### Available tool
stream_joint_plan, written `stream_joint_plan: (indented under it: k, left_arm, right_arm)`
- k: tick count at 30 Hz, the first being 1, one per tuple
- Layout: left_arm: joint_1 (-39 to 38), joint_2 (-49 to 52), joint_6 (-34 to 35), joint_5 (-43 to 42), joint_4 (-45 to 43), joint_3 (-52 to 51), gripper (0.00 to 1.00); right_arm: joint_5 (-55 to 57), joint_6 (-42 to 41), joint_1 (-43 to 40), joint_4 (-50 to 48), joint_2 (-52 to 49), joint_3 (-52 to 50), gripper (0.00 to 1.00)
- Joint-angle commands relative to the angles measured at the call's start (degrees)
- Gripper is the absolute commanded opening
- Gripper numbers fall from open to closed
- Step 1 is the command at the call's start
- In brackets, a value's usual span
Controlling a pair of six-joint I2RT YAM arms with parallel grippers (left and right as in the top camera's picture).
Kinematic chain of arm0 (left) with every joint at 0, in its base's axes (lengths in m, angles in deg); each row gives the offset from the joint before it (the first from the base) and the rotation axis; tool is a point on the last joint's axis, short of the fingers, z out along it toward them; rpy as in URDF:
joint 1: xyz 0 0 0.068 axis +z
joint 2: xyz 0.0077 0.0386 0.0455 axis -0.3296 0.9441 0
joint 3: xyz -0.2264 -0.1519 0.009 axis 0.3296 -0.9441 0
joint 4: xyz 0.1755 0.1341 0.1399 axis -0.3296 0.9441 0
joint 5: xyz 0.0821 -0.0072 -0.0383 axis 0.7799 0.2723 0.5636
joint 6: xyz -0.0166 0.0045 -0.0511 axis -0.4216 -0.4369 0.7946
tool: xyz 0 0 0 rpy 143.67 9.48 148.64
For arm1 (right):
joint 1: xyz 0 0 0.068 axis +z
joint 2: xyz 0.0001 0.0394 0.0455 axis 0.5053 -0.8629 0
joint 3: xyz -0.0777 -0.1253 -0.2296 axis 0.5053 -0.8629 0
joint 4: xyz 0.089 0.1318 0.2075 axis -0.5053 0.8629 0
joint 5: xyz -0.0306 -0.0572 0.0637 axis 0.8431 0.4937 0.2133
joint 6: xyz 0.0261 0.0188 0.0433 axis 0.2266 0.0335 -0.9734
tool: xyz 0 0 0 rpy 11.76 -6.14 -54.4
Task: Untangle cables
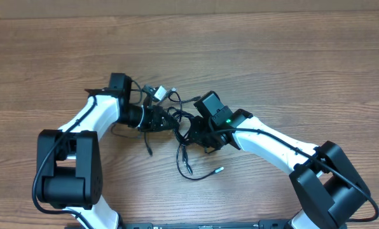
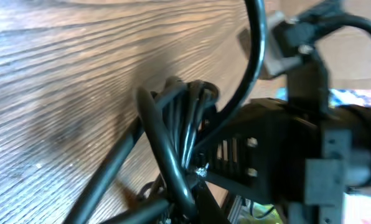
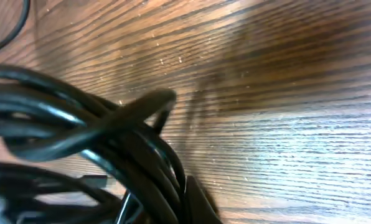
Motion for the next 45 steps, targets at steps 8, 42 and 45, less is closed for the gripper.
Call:
stream_joint_plan:
  k: [8, 42, 45]
  left_arm:
    - [1.27, -0.17, -2.80, -2.49, 0.94, 0.17, 0.31]
    - [-10.27, -0.46, 31.98, 29.09, -3.87, 1.40, 0.46]
    - [-10.91, -0.46, 36.81, 30.56, -5.40, 1.14, 0.47]
  right_arm:
    - [3.65, -0.42, 0.28, -0.63, -1.42, -0.04, 0.04]
    - [8.52, 0.39, 0.28, -4.98, -1.42, -0.04, 0.04]
    - [8.50, 0.42, 0.28, -4.94, -1.42, -0.04, 0.04]
